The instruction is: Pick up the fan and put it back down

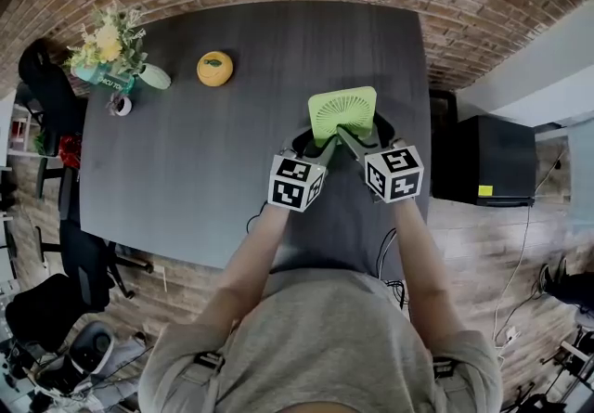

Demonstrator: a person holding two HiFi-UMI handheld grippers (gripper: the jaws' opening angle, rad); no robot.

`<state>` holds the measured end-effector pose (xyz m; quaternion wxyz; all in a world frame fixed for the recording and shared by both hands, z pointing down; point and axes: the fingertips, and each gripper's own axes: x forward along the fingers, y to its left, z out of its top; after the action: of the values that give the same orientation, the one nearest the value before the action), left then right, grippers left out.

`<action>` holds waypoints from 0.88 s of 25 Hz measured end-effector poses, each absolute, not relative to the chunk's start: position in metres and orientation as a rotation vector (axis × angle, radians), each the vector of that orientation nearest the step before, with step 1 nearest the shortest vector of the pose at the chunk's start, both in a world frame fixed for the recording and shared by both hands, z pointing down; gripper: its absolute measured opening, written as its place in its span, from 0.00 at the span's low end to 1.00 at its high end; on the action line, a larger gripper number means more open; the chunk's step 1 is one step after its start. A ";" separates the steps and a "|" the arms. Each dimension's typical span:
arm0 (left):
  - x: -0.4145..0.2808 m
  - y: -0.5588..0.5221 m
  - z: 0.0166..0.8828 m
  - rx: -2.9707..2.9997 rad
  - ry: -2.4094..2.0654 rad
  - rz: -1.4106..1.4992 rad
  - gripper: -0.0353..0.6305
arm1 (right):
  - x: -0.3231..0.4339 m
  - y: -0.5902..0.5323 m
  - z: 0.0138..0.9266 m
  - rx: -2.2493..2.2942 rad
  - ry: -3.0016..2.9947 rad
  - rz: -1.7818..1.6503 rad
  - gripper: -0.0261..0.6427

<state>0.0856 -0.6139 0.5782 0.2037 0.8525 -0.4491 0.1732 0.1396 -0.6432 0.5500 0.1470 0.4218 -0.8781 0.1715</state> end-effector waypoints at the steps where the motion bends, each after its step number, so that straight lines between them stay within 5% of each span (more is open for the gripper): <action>1: 0.086 -0.610 0.576 2.381 -1.252 0.482 0.33 | 0.140 -0.640 0.547 1.216 -2.527 0.488 0.56; 22: 0.078 -0.514 0.543 2.430 -1.242 0.482 0.33 | 0.134 -0.538 0.513 1.266 -2.533 0.432 0.56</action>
<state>0.0781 -0.5136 0.5427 0.1844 0.8618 -0.4405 0.1709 0.1336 -0.5384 0.5134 0.1384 0.4376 -0.8758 0.1493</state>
